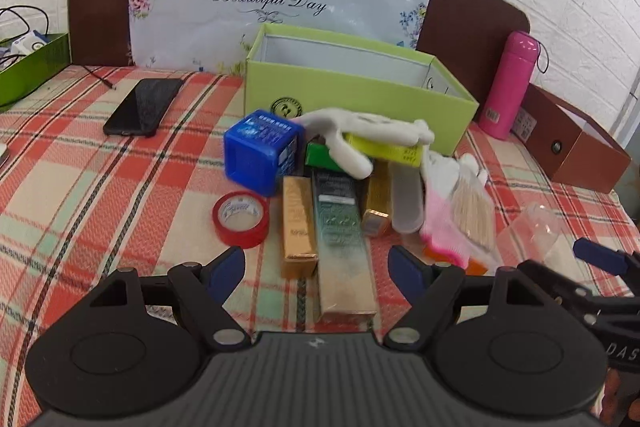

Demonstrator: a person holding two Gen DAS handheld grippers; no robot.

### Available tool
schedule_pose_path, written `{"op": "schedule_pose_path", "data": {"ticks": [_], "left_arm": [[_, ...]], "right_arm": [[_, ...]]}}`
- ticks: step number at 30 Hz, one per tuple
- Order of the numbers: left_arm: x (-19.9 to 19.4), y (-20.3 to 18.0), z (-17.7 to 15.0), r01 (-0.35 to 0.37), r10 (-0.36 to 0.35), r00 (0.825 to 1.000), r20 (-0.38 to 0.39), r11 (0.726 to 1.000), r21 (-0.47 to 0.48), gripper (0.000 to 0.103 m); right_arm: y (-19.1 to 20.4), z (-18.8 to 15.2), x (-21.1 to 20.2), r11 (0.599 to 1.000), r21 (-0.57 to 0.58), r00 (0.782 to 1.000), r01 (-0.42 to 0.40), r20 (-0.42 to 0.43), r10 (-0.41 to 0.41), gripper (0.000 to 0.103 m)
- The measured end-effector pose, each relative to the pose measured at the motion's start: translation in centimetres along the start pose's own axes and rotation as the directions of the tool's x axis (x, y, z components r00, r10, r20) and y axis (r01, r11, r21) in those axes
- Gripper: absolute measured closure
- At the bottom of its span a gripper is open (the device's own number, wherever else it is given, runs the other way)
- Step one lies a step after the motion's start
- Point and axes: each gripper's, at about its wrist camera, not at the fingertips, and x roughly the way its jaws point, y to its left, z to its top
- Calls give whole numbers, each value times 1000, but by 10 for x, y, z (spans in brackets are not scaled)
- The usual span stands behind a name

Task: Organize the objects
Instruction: 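Grasp the small gold box with left tool while right tool grasps the teal VIYA box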

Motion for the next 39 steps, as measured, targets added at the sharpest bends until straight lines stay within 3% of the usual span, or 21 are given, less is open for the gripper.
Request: {"op": "schedule_pose_path", "data": {"ticks": [9, 15, 16, 18, 21, 26, 31, 35, 39], "left_arm": [[1, 30, 7, -50, 50, 999, 5, 996, -69, 21], [9, 30, 10, -22, 22, 1000, -2, 997, -77, 24], [11, 29, 11, -15, 15, 1000, -4, 997, -77, 24], [17, 26, 14, -2, 1, 1000, -12, 997, -80, 28], [29, 20, 18, 21, -23, 1000, -20, 996, -87, 34], [57, 12, 22, 32, -37, 998, -58, 995, -93, 42], [73, 13, 21, 27, -36, 995, -94, 995, -91, 74], [58, 13, 10, 52, -56, 990, -130, 998, -34, 78], [29, 11, -12, 83, -81, 981, -174, 997, 5, 78]], "right_arm": [[72, -10, 47, 981, -100, 983, -164, -102, 154, 2], [101, -14, 83, 976, -115, 971, -185, -173, 164, 18], [101, -15, 87, 977, -103, 970, -184, -182, 164, 21], [96, -16, 91, 979, -91, 967, -184, -196, 164, 50], [85, -19, 82, 978, -100, 969, -185, -187, 164, 60], [59, -30, 59, 975, -117, 966, -187, -202, 161, 65], [46, -40, 27, 963, -153, 951, -221, -254, 178, 65], [38, -42, 13, 953, -153, 932, -260, -298, 207, 64], [39, -36, 7, 951, -176, 939, -256, -279, 201, 55]]}}
